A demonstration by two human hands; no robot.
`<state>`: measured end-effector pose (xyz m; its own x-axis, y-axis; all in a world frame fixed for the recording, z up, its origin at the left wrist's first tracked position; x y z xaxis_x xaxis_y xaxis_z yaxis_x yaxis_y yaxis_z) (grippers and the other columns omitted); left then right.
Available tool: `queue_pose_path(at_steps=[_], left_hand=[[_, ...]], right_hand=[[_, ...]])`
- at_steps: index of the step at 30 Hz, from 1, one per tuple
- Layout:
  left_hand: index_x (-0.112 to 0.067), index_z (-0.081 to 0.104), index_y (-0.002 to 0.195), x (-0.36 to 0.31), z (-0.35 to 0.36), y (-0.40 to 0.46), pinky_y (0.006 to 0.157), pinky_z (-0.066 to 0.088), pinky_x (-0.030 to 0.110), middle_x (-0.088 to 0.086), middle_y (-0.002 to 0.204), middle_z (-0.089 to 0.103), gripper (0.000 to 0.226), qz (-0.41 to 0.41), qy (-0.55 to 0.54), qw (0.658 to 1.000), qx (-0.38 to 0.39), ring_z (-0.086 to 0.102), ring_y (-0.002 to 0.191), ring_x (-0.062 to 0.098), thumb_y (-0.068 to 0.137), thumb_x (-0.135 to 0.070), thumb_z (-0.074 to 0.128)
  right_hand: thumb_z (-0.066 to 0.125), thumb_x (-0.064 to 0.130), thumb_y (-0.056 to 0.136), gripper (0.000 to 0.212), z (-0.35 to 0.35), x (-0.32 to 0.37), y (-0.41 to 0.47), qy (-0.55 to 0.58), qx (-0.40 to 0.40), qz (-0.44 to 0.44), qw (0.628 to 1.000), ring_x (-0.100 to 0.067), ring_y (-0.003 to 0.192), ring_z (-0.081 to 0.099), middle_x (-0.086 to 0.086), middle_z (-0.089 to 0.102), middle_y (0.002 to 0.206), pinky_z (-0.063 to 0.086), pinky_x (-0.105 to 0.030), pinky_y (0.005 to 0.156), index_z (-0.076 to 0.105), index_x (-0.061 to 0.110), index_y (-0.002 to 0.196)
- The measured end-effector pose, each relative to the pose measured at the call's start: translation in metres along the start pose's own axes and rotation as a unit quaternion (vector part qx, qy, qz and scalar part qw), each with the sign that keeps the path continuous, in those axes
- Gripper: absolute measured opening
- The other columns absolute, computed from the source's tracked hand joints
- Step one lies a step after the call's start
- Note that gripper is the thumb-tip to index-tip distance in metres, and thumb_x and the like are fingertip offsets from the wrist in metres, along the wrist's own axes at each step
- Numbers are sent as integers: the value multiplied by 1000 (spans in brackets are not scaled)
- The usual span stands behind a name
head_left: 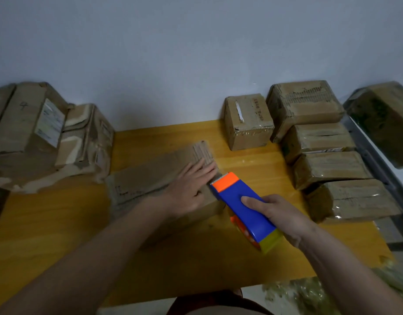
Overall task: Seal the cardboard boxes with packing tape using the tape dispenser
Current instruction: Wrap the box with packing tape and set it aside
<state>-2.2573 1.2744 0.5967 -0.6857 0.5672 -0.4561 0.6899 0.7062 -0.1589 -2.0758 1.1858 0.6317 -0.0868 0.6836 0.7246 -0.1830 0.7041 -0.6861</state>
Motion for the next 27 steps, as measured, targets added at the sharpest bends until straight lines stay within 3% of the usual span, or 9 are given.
queue_pose_path(at_steps=[2,5,8,11,16,22,27], left_hand=[[-26,-7,154,4,7,-5,119,-12,42,-12,159,-15,89,-17,22,997,77,-22,143,8,88,-40,51],[-25,-22,150,3,14,-1,114,-19,43,-10,155,-29,124,-50,130,983,117,-30,141,13,70,-78,57],[-25,-16,152,-3,23,1,117,-14,49,-9,158,-23,102,-76,142,986,42,-24,144,17,84,-69,47],[-26,-12,153,-4,26,0,117,-8,53,-9,159,-19,87,-94,142,985,12,-21,145,16,92,-61,39],[-26,-14,152,-5,28,-2,116,-7,57,-9,159,-21,84,-117,146,982,27,-20,146,18,94,-60,37],[-34,-15,150,-10,30,-1,114,-12,58,-6,158,-25,79,-118,151,981,26,-23,145,20,95,-59,35],[-37,-6,152,-11,29,0,114,-14,58,-7,160,-19,76,-133,102,986,12,-21,145,19,93,-52,39]], right_hand=[[61,32,90,45,0,1,3,-5,-1,4,1000,-24,53,64,-18,72,78,54,-30,50,65,-11,102],[62,33,89,44,0,1,5,-9,-7,-2,1000,-25,53,65,-21,72,84,54,-30,49,65,-10,101],[63,42,87,48,0,-2,3,-25,-19,-12,999,-22,57,67,-17,74,85,56,-29,54,68,-4,97],[60,47,87,52,0,-8,0,-74,-37,-40,996,-28,68,66,-20,73,84,54,-40,74,69,-3,91],[60,38,89,35,-5,-42,-27,-60,-17,-37,997,-13,49,62,-5,68,62,46,-19,48,69,10,70],[60,38,88,35,-20,-72,-49,-40,-9,-23,999,-11,52,62,-6,72,70,44,-17,47,73,6,79],[62,42,88,39,-24,-72,-38,-87,-42,-5,995,-13,50,60,-6,68,64,44,-20,49,66,6,75]])
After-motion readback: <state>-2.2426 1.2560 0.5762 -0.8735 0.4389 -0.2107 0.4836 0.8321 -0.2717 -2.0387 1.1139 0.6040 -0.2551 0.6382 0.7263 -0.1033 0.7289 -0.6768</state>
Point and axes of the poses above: each hand's wrist, its own y-axis towards the middle knuckle, its own z-axis out of the palm, x = y × z, the point moved 5 cm from there along y, towards the middle knuckle
